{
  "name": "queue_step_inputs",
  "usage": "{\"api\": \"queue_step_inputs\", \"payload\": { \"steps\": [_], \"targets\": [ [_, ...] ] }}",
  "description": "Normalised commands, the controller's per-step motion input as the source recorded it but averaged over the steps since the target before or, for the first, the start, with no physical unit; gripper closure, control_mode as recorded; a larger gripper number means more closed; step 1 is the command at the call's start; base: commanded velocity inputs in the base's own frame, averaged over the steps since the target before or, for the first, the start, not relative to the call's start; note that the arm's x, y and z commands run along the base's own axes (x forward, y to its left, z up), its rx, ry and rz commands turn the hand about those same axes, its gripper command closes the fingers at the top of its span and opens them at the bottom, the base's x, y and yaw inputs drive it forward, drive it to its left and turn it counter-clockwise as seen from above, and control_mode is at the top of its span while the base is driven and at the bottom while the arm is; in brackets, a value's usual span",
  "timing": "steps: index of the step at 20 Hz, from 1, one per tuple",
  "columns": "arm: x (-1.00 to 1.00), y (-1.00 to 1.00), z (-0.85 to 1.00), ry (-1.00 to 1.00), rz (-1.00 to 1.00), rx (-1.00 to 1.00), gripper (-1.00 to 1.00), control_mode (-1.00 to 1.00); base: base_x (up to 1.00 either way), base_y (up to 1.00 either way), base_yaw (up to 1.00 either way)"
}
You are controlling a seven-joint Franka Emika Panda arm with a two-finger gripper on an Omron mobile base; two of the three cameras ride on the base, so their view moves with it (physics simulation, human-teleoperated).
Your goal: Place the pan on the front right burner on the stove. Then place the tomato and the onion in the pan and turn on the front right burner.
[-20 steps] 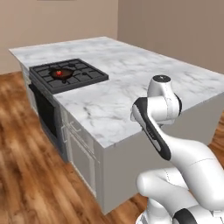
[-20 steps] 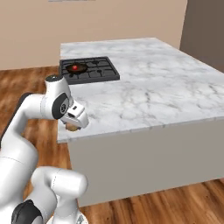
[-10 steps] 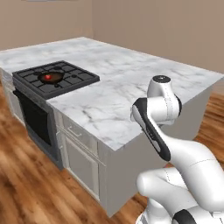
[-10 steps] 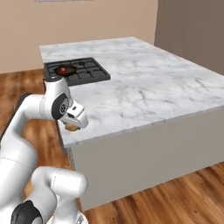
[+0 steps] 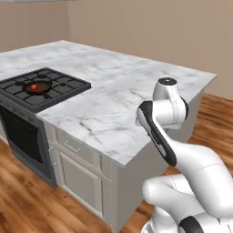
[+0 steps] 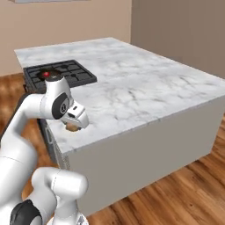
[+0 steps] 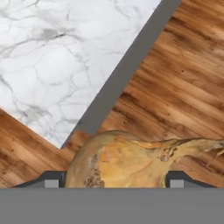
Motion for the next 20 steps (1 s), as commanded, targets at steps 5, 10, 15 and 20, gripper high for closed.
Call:
{"api": "queue_step_inputs", "payload": {
  "steps": [5, 10, 15, 20],
  "targets": [
    [0.00, 0.00, 0.00, 0.00, 0.00, 0.00, 1.00, 1.00, -0.46, 0.00, -0.26],
    [0.00, 0.00, 0.00, 0.00, 0.00, 0.00, 1.00, 1.00, -0.51, 0.09, -0.22],
    [0.00, 0.00, 0.00, 0.00, 0.00, 0.00, 1.00, 1.00, -0.62, 0.30, -0.19],
    [0.00, 0.00, 0.00, 0.00, 0.00, 0.00, 1.00, 1.00, -0.48, 0.37, -0.21]
  ]
}}
